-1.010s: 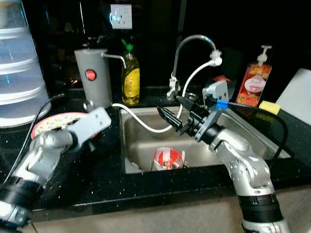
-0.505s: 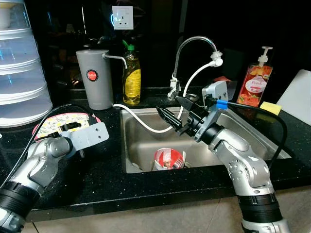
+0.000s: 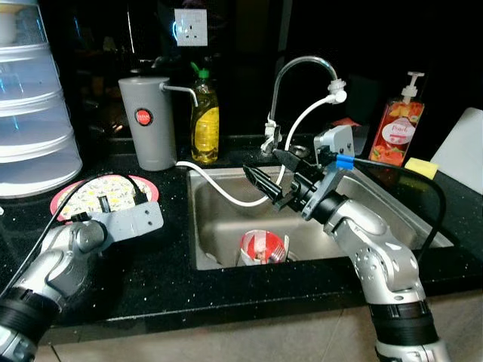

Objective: Kitchen organization

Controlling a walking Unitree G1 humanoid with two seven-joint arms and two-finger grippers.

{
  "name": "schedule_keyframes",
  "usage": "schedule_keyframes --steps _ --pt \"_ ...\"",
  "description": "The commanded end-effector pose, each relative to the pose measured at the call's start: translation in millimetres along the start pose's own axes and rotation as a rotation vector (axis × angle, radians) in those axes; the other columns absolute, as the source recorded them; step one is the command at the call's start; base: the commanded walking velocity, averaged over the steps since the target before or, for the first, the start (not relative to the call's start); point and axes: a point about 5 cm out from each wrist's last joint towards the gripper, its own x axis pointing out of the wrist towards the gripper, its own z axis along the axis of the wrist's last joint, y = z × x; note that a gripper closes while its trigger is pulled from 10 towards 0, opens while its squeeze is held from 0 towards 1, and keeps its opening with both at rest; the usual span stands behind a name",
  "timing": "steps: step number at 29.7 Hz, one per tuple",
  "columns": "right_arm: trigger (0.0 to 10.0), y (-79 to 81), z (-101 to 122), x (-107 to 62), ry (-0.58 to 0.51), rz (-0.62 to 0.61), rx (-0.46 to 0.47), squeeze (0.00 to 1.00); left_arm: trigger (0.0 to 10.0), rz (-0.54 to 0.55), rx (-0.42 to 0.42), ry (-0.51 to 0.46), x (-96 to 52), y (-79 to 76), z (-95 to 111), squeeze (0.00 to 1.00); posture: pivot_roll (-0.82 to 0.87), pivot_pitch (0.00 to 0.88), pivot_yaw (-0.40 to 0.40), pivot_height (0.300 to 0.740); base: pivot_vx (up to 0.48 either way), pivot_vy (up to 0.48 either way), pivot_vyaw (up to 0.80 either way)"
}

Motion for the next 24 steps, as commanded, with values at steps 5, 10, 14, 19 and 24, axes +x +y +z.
schedule_keyframes --steps 5,10,14,19,24 --pt "10.0 -1.2 3 1.8 -0.011 0.001 0.004 0.0 0.0 -0.009 0.055 0.005 2.3 -5.6 -2 0.0 0.0 0.019 -0.04 0.74 0.0 0.0 0.0" --pt "10.0 -1.5 3 2.4 -0.012 0.001 0.004 0.0 6.6 0.08 0.127 -0.038 2.5 4.5 5 0.0 0.01 0.018 -0.04 0.74 0.0 0.0 0.0" --pt "10.0 -1.8 3 2.7 -0.014 0.0 0.005 0.0 10.0 0.314 0.188 -0.127 -1.6 33.2 25 0.0 0.01 0.017 -0.039 0.74 0.0 0.0 0.0" --pt "10.0 -2.1 3 2.6 -0.016 -0.001 0.005 0.0 10.0 0.329 0.172 -0.24 -6.6 38.0 39 0.0 0.0 0.015 -0.035 0.74 0.0 0.0 0.0" --pt "10.0 -3.1 5 1.5 -0.019 -0.005 0.004 0.0 10.0 0.246 0.181 -0.299 -14.9 39.7 45 0.0 0.0 0.017 -0.035 0.74 0.0 0.0 0.0"
